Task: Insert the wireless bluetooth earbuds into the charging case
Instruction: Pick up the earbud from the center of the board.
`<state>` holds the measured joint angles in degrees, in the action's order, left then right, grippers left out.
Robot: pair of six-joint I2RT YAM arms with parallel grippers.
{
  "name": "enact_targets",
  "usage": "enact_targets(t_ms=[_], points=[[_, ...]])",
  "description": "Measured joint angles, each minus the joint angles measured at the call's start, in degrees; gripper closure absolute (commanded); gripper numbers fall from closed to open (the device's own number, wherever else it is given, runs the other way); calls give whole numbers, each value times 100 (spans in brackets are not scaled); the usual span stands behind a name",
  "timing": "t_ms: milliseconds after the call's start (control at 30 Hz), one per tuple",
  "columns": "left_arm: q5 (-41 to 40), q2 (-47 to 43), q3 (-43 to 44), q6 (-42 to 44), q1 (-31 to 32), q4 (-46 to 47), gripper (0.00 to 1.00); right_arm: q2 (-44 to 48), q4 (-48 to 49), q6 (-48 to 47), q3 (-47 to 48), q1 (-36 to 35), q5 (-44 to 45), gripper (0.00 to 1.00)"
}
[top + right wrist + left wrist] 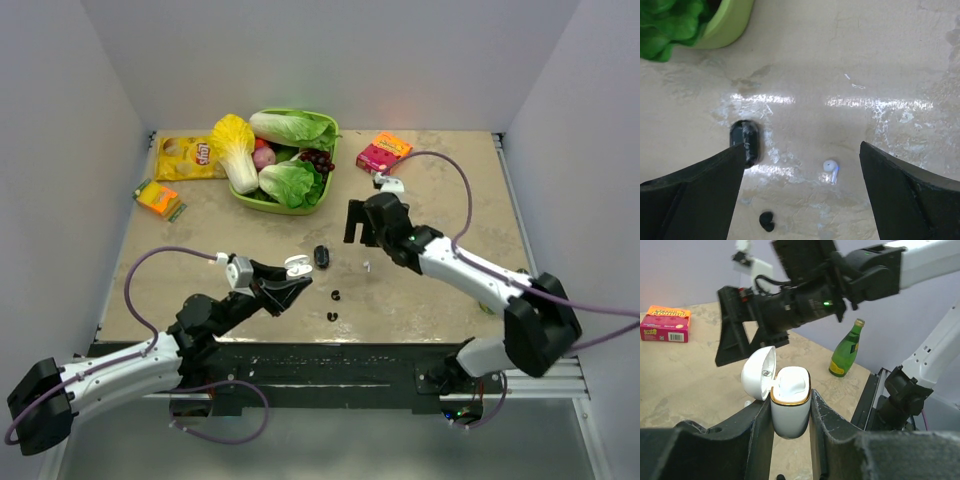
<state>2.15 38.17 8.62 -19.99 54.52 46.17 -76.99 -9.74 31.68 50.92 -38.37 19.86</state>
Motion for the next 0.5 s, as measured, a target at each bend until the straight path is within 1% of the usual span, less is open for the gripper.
enact_targets(t_ms=[67, 133, 200, 233, 300, 400, 500], points=[[0, -44, -7, 0, 0, -4, 100, -612, -400, -7, 527, 94, -39, 6], [0, -98, -9, 0, 0, -7, 100, -1294, -772, -2, 1084, 122, -87, 14], [0, -142, -13, -2, 0, -7, 100, -1661, -990, 13, 1274, 120, -157, 21], [0, -168, -28, -2, 2, 0, 100, -1729, -1115, 17, 1270, 114, -192, 23], [0, -221, -85, -7, 2, 4, 100, -1740, -1353, 17, 1237, 114, -264, 26], [0, -254, -153, -26, 2, -9, 100, -1711, -1462, -24, 1237, 116, -291, 23], [2, -254, -175, -46, 2, -7, 100, -1720, -1521, -133, 1237, 116, -345, 24]])
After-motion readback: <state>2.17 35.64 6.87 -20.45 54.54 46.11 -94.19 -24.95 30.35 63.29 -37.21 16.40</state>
